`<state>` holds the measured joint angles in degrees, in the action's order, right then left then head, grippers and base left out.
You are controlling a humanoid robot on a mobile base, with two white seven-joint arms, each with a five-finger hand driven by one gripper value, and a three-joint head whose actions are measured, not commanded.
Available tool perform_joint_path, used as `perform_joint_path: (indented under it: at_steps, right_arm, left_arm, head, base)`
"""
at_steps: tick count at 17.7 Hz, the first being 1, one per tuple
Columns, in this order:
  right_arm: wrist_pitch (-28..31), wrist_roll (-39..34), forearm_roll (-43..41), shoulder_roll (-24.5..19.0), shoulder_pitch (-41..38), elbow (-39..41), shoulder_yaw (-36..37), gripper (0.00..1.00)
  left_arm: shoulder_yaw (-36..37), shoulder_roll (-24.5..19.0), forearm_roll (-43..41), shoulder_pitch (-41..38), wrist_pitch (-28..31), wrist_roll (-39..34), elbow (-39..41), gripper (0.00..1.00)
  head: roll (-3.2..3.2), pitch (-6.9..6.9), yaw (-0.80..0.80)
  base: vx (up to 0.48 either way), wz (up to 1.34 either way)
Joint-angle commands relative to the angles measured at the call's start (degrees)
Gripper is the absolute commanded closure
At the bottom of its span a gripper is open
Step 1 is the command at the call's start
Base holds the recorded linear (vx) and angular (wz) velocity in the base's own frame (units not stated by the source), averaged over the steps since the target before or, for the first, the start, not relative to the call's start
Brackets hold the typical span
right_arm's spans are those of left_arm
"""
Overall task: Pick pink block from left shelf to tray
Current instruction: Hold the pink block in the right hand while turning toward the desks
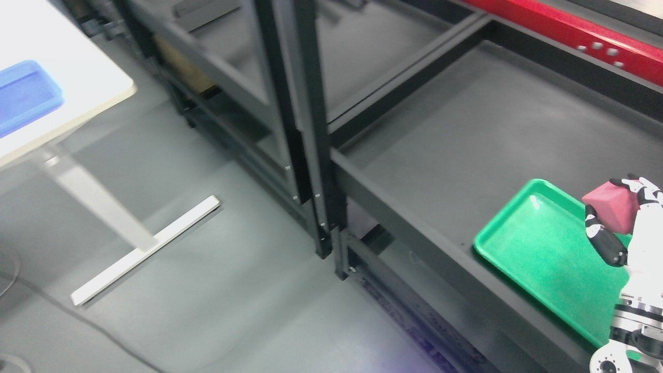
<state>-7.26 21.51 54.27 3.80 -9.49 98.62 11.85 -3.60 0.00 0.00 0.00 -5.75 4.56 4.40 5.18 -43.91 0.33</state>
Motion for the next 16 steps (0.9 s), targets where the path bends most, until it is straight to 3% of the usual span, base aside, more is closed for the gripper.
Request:
perform_joint_path:
  at_steps: [1,16]
  right_arm:
    - [0.0,-0.1,0.0,0.0,0.1,0.2,0.4,0.98]
    - [0.0,0.0,-0.1,0.0,0.1,0.2,0.3,0.98]
  left_arm:
    - [0.0,-1.0,-0.1,-0.5,0.0,0.0,0.0,0.0]
    - [0.0,-1.0,-0.1,-0.5,0.0,0.0,0.0,0.0]
  head:
    - [0.0,0.0,0.0]
    - [0.0,0.0,0.0]
  base:
    - [-0.148,0.65]
    - [-0.18,0.74]
